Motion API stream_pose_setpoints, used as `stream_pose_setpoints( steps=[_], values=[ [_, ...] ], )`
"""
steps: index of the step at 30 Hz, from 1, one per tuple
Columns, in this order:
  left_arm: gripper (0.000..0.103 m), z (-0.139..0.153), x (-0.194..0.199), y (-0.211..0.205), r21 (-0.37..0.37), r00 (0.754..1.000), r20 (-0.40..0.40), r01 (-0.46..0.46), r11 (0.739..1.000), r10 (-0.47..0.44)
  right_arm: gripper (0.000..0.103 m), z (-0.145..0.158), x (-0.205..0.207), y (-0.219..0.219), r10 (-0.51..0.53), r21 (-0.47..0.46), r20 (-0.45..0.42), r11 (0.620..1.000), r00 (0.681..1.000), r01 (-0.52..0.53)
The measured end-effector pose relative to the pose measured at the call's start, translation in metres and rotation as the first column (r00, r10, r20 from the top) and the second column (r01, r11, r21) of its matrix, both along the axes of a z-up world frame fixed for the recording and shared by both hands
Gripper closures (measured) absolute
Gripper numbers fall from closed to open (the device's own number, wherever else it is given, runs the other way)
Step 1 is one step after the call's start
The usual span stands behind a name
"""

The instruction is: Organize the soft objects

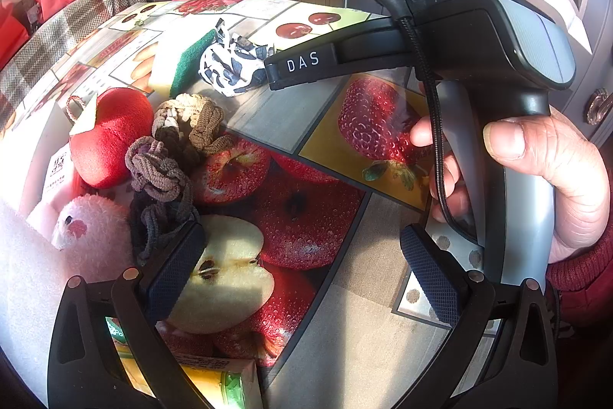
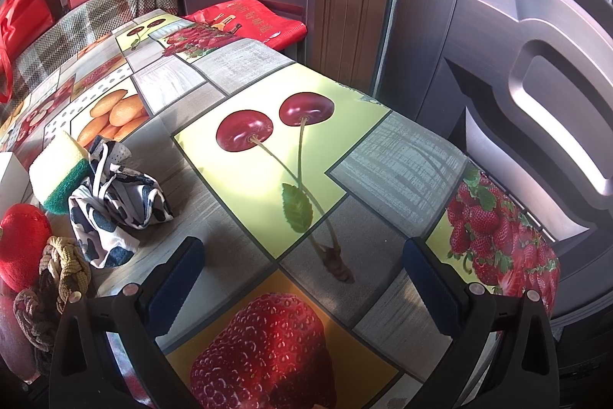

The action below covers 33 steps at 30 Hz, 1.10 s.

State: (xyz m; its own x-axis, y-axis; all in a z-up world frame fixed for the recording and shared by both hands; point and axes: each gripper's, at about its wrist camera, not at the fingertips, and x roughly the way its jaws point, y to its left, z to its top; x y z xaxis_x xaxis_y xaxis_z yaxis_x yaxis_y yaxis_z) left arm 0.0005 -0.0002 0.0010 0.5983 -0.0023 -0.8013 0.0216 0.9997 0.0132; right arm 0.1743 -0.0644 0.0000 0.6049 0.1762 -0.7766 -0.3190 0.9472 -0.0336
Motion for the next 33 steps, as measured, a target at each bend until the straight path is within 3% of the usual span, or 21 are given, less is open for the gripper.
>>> stream_pose_setpoints(
  steps=[13, 16, 18, 22, 23, 26, 28, 33],
  values=[
    [0.001, 0.0, 0.005, -0.003, 0.003, 1.0, 0.002, 0.009, 1.0, -0.009, 0.0, 0.001, -0.001, 0.001, 0.002, 0.009, 0.001, 1.0, 1.0, -0.002],
    [0.001, 0.001, 0.005, -0.009, 0.003, 1.0, 0.004, 0.0, 1.0, 0.0, 0.0, 0.007, -0.005, -0.011, 0.034, 0.083, 0.0, 0.996, 0.999, -0.034],
    [0.001, 0.014, -0.017, -0.012, -0.042, 0.995, 0.086, 0.056, 0.998, -0.053, 0.0, 0.017, -0.011, -0.026, 0.05, 0.172, 0.023, 0.984, 0.998, -0.054],
    [0.001, 0.072, -0.076, -0.005, -0.088, 0.947, 0.316, 0.093, 0.992, -0.061, 0.0, 0.051, -0.022, -0.063, 0.085, 0.358, 0.129, 0.925, 0.988, -0.126],
    [0.0, 0.086, -0.092, 0.003, -0.095, 0.931, 0.363, 0.071, 0.993, -0.032, 0.0, 0.06, -0.026, -0.071, 0.102, 0.411, 0.17, 0.896, 0.98, -0.165],
    [0.0, 0.113, -0.137, 0.045, -0.124, 0.888, 0.443, -0.074, 0.99, 0.122, 0.0, 0.078, -0.041, -0.087, 0.204, 0.548, 0.314, 0.758, 0.927, -0.352],
    [0.0, 0.114, -0.163, 0.072, -0.101, 0.871, 0.446, -0.178, 0.979, 0.205, 0.0, 0.084, -0.05, -0.082, 0.299, 0.551, 0.345, 0.703, 0.89, -0.45],
    [0.001, 0.088, -0.203, 0.109, -0.107, 0.879, 0.363, -0.289, 0.951, 0.308, 0.0, 0.074, -0.077, -0.04, 0.548, 0.397, 0.286, 0.679, 0.786, -0.618]
  ],
)
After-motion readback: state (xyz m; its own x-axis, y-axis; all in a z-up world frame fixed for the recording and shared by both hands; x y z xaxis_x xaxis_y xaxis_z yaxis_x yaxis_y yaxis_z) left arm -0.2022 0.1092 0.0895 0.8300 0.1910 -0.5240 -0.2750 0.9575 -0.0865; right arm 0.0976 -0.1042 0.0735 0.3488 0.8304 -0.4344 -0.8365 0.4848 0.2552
